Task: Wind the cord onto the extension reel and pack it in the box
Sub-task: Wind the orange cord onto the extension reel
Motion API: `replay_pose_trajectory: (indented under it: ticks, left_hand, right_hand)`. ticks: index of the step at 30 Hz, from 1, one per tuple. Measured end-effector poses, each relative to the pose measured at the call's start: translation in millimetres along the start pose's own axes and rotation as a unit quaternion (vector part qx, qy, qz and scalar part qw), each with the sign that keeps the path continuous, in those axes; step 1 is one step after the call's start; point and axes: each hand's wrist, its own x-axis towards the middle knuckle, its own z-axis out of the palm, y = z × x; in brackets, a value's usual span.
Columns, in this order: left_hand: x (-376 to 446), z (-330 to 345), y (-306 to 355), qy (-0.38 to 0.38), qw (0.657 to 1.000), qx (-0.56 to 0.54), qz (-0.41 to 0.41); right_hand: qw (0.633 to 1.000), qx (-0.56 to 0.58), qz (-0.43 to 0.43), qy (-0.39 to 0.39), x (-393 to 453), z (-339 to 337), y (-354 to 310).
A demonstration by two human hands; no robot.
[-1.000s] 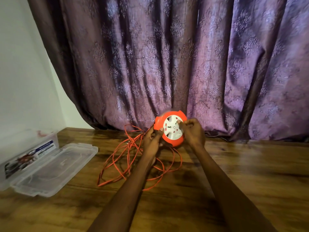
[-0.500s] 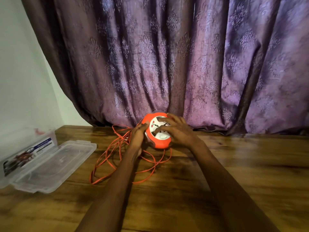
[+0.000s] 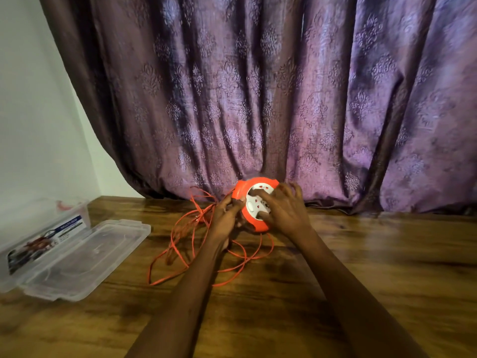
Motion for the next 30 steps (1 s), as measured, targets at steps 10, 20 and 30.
replay_pose_trajectory:
  ticks: [10, 20, 30]
  left_hand:
    - [-6, 26, -13, 0.026, 0.990, 0.044, 0.132]
    - [5, 2, 3, 0.058, 0.998, -0.034, 0.013]
    - [12, -28, 14, -0.017, 0.995, 0.054, -0.081]
  right_hand:
    - [0.535, 0.672, 0.499, -0.117, 15, -20, -12]
    - [0.972, 0.229, -0.038, 0.028, 6, -6, 13]
    - [0.984, 0.087, -0.146, -0.046, -5, -4, 5]
